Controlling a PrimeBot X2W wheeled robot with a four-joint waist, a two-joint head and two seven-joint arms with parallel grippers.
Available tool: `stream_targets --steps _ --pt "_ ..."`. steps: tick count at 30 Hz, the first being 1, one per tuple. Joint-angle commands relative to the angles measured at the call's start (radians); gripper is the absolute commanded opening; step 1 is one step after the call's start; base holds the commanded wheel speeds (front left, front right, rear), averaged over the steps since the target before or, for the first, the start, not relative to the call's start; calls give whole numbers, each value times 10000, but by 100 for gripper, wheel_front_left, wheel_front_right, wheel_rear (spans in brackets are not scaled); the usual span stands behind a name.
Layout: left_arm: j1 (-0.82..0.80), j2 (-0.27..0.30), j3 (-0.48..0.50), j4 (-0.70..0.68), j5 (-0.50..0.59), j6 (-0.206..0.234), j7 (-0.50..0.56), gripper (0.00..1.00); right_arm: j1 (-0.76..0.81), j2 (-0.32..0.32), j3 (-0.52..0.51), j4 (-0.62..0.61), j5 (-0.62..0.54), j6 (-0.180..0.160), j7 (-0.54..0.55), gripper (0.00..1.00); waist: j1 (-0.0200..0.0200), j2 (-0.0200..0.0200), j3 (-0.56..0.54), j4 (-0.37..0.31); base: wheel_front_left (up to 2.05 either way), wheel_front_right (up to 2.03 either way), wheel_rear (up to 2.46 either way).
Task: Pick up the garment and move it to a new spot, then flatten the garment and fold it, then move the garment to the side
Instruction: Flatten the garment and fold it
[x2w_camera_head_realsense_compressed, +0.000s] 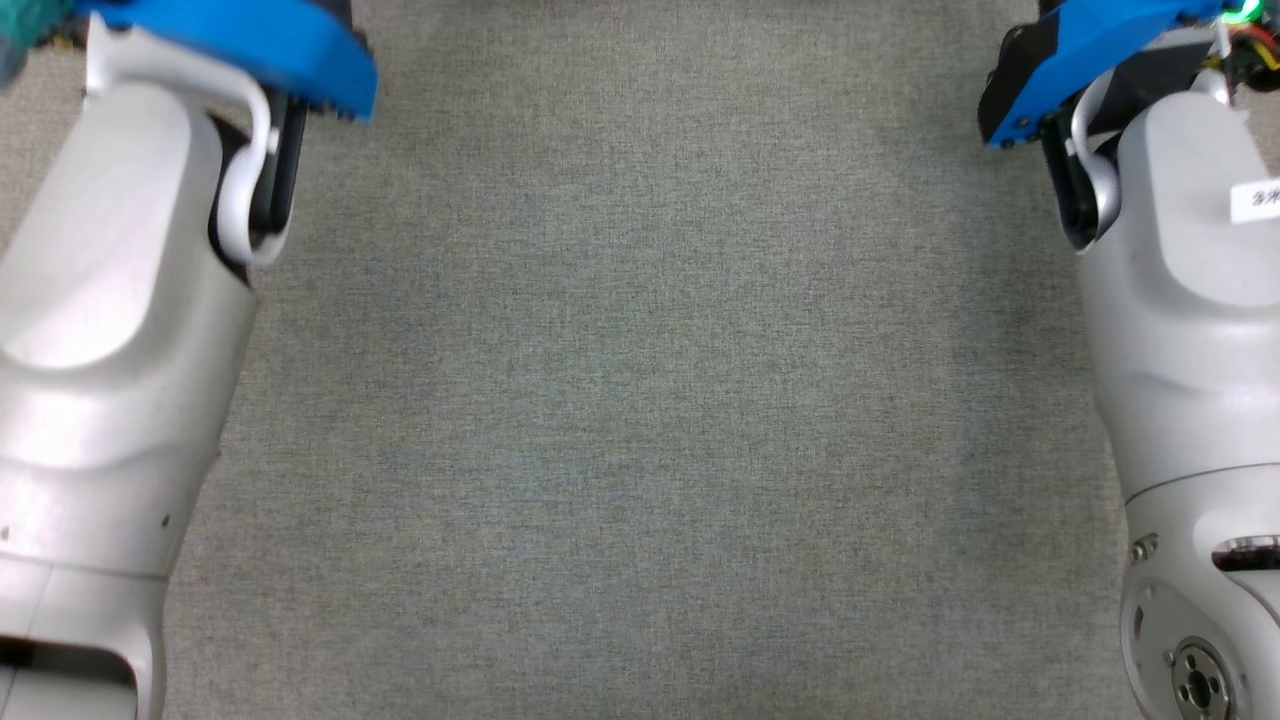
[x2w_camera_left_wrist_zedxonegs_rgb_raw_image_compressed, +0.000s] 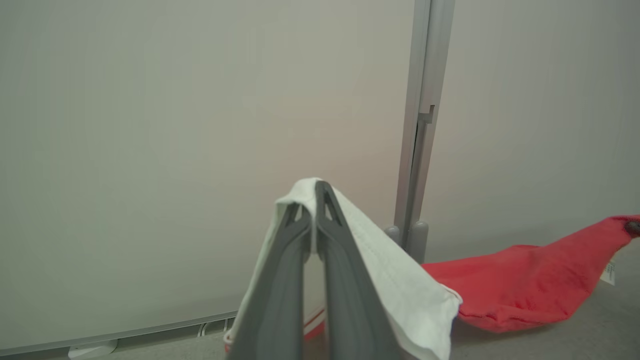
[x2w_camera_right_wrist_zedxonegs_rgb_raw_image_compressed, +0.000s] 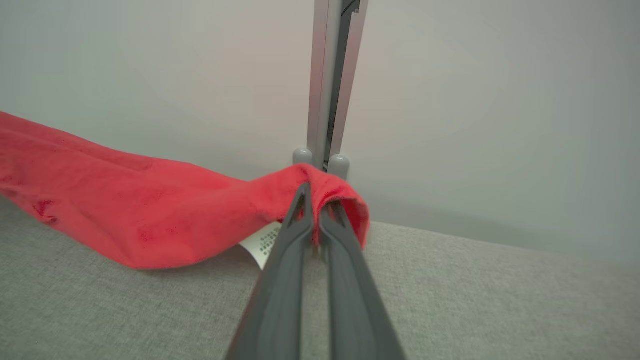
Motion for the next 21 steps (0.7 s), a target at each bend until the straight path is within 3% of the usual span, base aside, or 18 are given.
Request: stream_targets --steps 1,5,11,21 --pt "105 51 67 -93 -78 -44 -78 0 80 -26 15 12 76 1 -86 0 -2 0 -24 -15 0 0 0" --pt "1231 269 475 -842 -201 -84 -231 0 387 -19 289 181 582 1 -532 0 -2 0 -176 -91 0 0 0" --pt "3668 362 1662 -3302 -71 185 -257 0 1550 -12 771 -297 1963 1 -755 0 -2 0 -685 -131 0 0 0" --pt "8265 15 2812 -6682 350 599 -254 0 5189 -22 1439 -2832 3288 1 -685 0 -2 0 -2278 -115 0 0 0"
